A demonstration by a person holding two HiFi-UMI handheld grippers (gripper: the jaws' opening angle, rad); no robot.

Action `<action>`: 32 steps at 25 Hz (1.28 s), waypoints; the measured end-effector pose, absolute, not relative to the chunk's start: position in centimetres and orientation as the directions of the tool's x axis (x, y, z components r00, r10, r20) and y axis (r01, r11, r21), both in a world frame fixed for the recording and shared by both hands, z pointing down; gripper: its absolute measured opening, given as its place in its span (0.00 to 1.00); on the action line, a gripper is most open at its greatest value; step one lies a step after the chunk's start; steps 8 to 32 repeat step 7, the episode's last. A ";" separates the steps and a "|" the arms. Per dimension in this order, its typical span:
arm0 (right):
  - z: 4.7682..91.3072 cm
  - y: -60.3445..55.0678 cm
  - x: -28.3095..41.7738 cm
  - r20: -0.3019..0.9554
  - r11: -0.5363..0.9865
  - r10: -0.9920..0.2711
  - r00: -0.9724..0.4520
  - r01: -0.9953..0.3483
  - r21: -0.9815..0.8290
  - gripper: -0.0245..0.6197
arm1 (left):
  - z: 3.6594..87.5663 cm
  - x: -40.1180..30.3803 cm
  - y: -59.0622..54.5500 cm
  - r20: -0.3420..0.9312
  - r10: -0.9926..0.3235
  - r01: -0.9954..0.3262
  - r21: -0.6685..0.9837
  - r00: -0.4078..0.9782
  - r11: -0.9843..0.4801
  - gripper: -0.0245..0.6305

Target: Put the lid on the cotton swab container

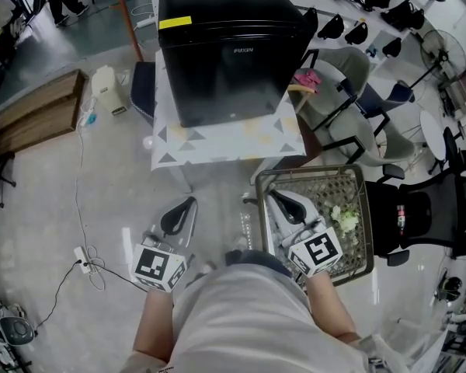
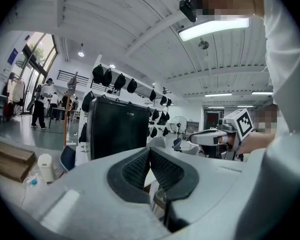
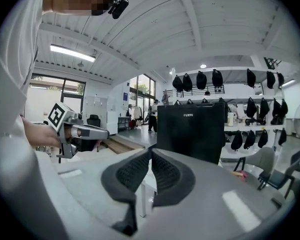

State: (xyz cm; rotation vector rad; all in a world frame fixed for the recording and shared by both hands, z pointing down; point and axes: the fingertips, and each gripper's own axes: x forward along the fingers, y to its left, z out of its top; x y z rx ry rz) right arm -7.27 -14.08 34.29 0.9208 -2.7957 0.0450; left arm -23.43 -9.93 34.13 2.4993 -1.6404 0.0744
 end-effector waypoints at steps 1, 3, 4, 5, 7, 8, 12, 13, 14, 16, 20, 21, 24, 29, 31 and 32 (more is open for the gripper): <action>34.3 -14.1 -7.2 0.197 0.805 -0.587 -0.786 -0.593 0.033 0.06 | 34.2 -23.4 -9.9 0.126 -0.907 -0.915 0.097 0.401 -0.391 0.05; 34.5 -14.2 -7.0 0.202 0.803 -0.589 -0.783 -0.595 0.032 0.06 | 34.2 -23.4 -10.0 0.128 -0.907 -0.916 0.096 0.400 -0.390 0.05; 34.6 -14.2 -6.9 0.205 0.802 -0.589 -0.782 -0.596 0.032 0.06 | 34.2 -23.4 -10.0 0.129 -0.908 -0.916 0.096 0.399 -0.389 0.05; 34.6 -14.3 -6.9 0.207 0.802 -0.590 -0.781 -0.597 0.032 0.07 | 34.2 -23.3 -10.1 0.130 -0.909 -0.917 0.097 0.397 -0.387 0.05; 34.7 -14.4 -6.7 0.210 0.801 -0.591 -0.779 -0.598 0.032 0.06 | 34.3 -23.3 -10.2 0.131 -0.909 -0.918 0.098 0.395 -0.384 0.05; 34.7 -14.4 -6.7 0.210 0.801 -0.591 -0.779 -0.598 0.032 0.06 | 34.3 -23.3 -10.2 0.131 -0.909 -0.918 0.098 0.395 -0.384 0.05; 34.7 -14.4 -6.7 0.210 0.801 -0.591 -0.779 -0.598 0.032 0.06 | 34.3 -23.3 -10.2 0.131 -0.909 -0.918 0.098 0.395 -0.384 0.05; 34.7 -14.4 -6.7 0.210 0.801 -0.591 -0.779 -0.598 0.032 0.06 | 34.3 -23.3 -10.2 0.131 -0.909 -0.918 0.098 0.395 -0.384 0.05; 34.7 -14.4 -6.7 0.210 0.801 -0.591 -0.779 -0.598 0.032 0.06 | 34.3 -23.3 -10.2 0.131 -0.909 -0.918 0.098 0.395 -0.384 0.05; 34.7 -14.4 -6.7 0.210 0.801 -0.591 -0.779 -0.598 0.032 0.06 | 34.3 -23.3 -10.2 0.131 -0.909 -0.918 0.098 0.395 -0.384 0.05; 34.7 -14.4 -6.7 0.210 0.801 -0.591 -0.779 -0.598 0.032 0.06 | 34.3 -23.3 -10.2 0.131 -0.909 -0.918 0.098 0.395 -0.384 0.05; 34.7 -14.4 -6.7 0.210 0.801 -0.591 -0.779 -0.598 0.032 0.06 | 34.3 -23.3 -10.2 0.131 -0.909 -0.918 0.098 0.395 -0.384 0.05; 34.7 -14.4 -6.7 0.210 0.801 -0.591 -0.779 -0.598 0.032 0.06 | 34.3 -23.3 -10.2 0.131 -0.909 -0.918 0.098 0.395 -0.384 0.05; 34.7 -14.4 -6.7 0.210 0.801 -0.591 -0.779 -0.598 0.032 0.06 | 34.3 -23.3 -10.2 0.131 -0.909 -0.918 0.098 0.395 -0.384 0.05; 34.7 -14.4 -6.7 0.210 0.801 -0.591 -0.779 -0.598 0.032 0.06 | 34.3 -23.3 -10.2 0.131 -0.909 -0.918 0.098 0.395 -0.384 0.05; 34.7 -14.4 -6.7 0.210 0.801 -0.591 -0.779 -0.598 0.032 0.06 | 34.3 -23.3 -10.2 0.131 -0.909 -0.918 0.098 0.395 -0.384 0.05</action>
